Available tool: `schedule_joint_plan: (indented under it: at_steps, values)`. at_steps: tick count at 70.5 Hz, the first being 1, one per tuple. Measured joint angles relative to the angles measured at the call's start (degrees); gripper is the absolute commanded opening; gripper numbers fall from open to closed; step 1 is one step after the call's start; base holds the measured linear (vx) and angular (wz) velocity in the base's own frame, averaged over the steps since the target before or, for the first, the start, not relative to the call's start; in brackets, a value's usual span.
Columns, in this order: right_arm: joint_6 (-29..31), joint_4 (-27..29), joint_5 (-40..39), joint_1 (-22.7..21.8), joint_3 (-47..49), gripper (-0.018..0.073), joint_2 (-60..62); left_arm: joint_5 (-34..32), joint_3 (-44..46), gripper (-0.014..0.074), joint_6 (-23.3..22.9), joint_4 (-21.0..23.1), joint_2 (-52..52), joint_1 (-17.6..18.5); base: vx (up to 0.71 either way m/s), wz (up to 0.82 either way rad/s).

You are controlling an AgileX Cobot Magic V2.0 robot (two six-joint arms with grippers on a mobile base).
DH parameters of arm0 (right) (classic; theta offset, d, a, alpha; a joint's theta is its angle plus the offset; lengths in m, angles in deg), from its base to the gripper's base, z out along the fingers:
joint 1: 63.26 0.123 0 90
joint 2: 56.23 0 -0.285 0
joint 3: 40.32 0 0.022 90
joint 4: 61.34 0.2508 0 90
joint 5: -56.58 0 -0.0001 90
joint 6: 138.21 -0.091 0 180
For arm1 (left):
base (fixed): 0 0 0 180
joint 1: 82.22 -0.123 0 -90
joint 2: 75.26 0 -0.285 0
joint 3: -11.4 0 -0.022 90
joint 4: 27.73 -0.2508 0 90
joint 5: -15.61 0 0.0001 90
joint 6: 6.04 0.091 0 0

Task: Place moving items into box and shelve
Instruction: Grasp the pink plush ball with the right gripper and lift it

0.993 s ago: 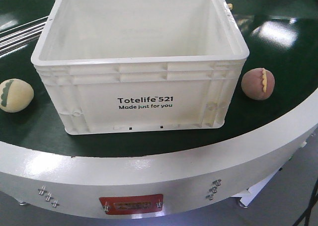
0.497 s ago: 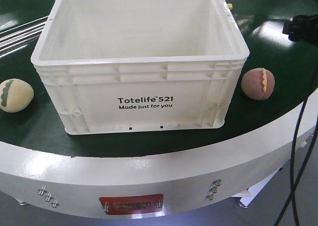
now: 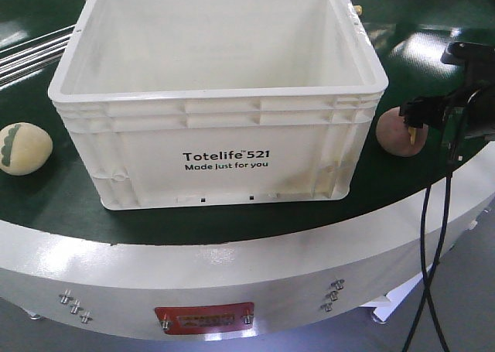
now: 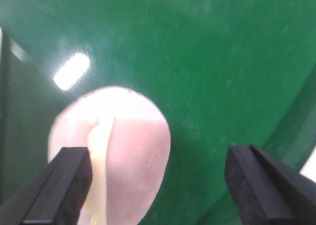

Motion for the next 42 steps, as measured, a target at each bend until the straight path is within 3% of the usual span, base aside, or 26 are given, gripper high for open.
schedule_joint_plan:
  at_steps: [42]
  values:
    - [0.0,4.4,-1.3,0.3,0.4,0.0589,-1.8,1.1,0.1,0.0555,0.0,0.0,0.0,0.0,0.00,0.00]
